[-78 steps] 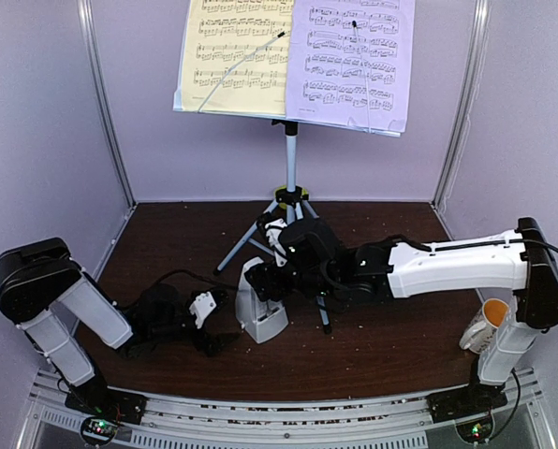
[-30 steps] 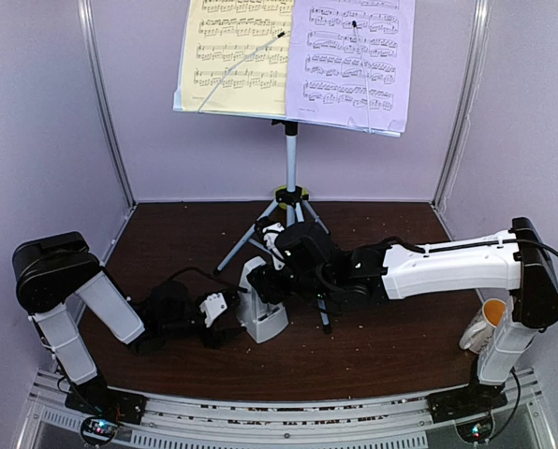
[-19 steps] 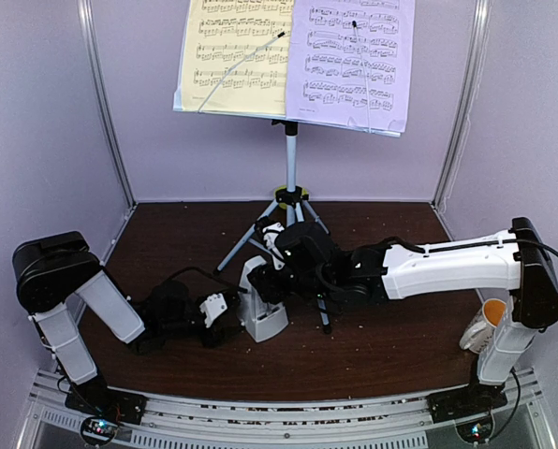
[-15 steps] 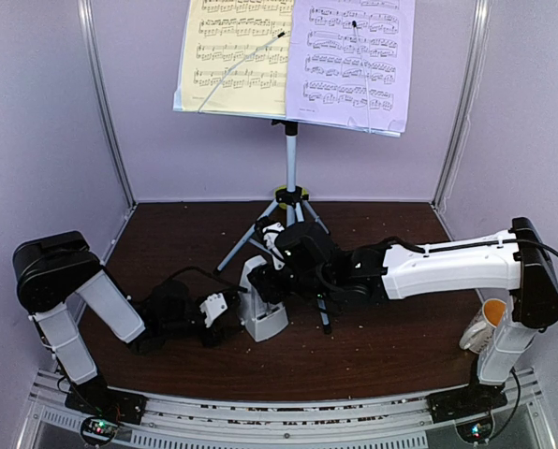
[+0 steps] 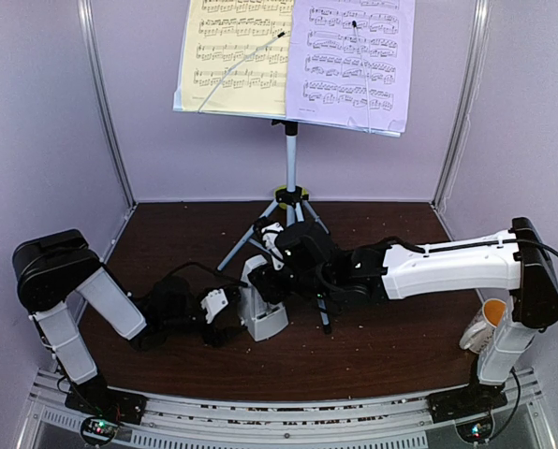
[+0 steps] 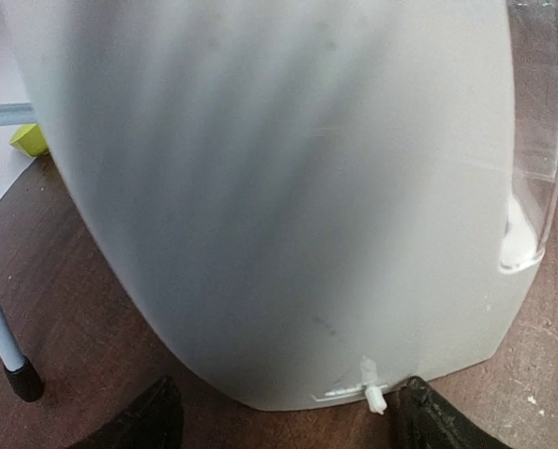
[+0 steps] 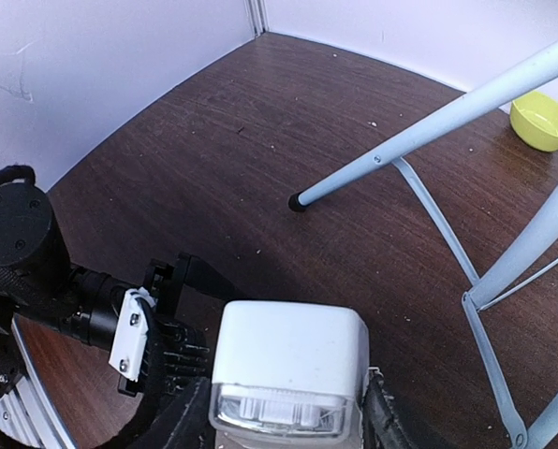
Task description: Set up the instrument practice props
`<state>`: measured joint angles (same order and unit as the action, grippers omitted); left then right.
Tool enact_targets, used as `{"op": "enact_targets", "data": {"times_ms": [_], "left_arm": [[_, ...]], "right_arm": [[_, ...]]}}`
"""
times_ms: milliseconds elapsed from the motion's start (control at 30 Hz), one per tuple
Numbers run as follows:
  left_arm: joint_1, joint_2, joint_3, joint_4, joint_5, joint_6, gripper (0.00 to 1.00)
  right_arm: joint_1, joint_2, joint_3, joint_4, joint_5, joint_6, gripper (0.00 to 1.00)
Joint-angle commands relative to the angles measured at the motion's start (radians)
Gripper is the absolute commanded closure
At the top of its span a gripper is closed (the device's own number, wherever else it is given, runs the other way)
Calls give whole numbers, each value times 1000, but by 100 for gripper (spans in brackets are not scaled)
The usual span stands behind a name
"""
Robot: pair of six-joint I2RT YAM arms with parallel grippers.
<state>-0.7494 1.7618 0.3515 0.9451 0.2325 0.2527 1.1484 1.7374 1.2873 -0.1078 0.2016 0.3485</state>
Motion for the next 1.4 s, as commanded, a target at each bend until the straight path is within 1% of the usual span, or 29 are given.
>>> {"op": "enact_targets", "data": {"times_ms": [0,133,367,767,800,900,967,1100,1367], "left_arm": [[31,5,37,-17,67,-2,20],[35,8,51,-50,112,10,23],[34,17,63,-71,128,19,27],[42,27,63,-61,102,2,34],[47,28,63,-57,97,-4,33],[59,28,65,-49,86,-19,23],[62,28,71,-54,95,-14,21],[63,27,93,-86,131,18,20],[74,34,103,-88,174,31,26]], "right_arm": [[-6,-30,-6,8,4,-34,48],[-10,-37,-9,7,0,-51,50],[-26,-59,-35,32,-24,-68,53],[-31,-59,-45,57,-62,-71,58],[-30,-58,-46,59,-65,-71,58],[-30,-58,-49,61,-75,-73,59],[-31,-59,-53,65,-78,-75,59],[-31,-61,-54,70,-84,-82,60],[-31,-54,-50,77,-93,-83,62]]}}
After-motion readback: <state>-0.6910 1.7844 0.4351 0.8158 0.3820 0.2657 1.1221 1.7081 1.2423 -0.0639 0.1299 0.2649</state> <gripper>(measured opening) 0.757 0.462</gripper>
